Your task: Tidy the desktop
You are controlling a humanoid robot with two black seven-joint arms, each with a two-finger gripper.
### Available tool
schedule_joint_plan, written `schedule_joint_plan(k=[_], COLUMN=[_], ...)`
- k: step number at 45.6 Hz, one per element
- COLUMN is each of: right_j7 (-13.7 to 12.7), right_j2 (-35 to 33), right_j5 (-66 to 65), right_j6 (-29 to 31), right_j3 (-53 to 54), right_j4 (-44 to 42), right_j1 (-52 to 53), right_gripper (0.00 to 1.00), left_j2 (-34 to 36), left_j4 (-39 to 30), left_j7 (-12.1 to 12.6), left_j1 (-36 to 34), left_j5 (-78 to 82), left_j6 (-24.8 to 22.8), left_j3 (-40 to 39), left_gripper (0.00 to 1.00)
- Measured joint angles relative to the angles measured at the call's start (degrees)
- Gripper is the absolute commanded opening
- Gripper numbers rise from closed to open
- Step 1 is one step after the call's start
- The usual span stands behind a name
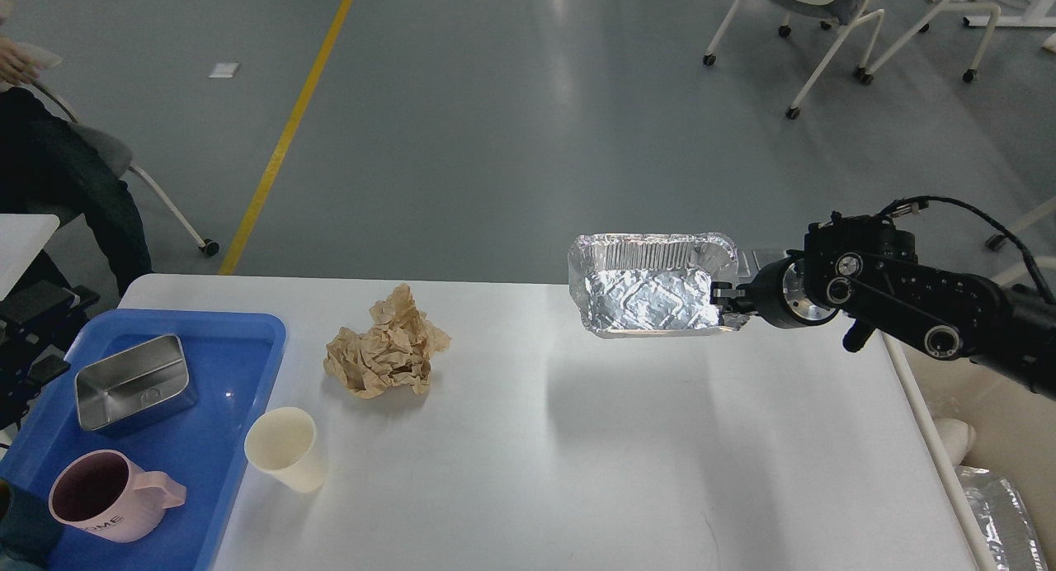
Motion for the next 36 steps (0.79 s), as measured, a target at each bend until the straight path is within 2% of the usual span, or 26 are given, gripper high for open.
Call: schedule_joint_plan(k=[7, 20, 28, 36], right_j7=[0.0, 0.0, 0.0, 0.0], right_j2=[-0.06, -0.81, -1.17, -0.42], right_j5=[-0.05, -0.01, 0.04, 0.04], right_j6=[0.0, 0.0, 0.0, -0.13], right_j3=[-0.43, -1.61, -1.63, -1.63], right_j4=[-0.48, -0.62, -0.62, -0.77], right_j1=[-0.03, -0.04, -0.27, -0.55], right_gripper=[0.0, 0.0, 0.0, 0.0], left_j2=[7.29, 15.79, 18.45, 18.92], left_j4=[-0.56, -4.49, -4.85, -4.38], left_j7=[-1.16, -1.57, -2.9, -3.0], left_j1=[3.24, 5.49, 5.87, 5.48], left_j5=[4.38, 12.16, 13.7, 13.88], left_j6=[-1.63, -2.11, -2.15, -2.54], left_j3=[0.16, 0.23, 0.17, 0.08], left_gripper=[0.97, 0.97, 0.97, 0.97])
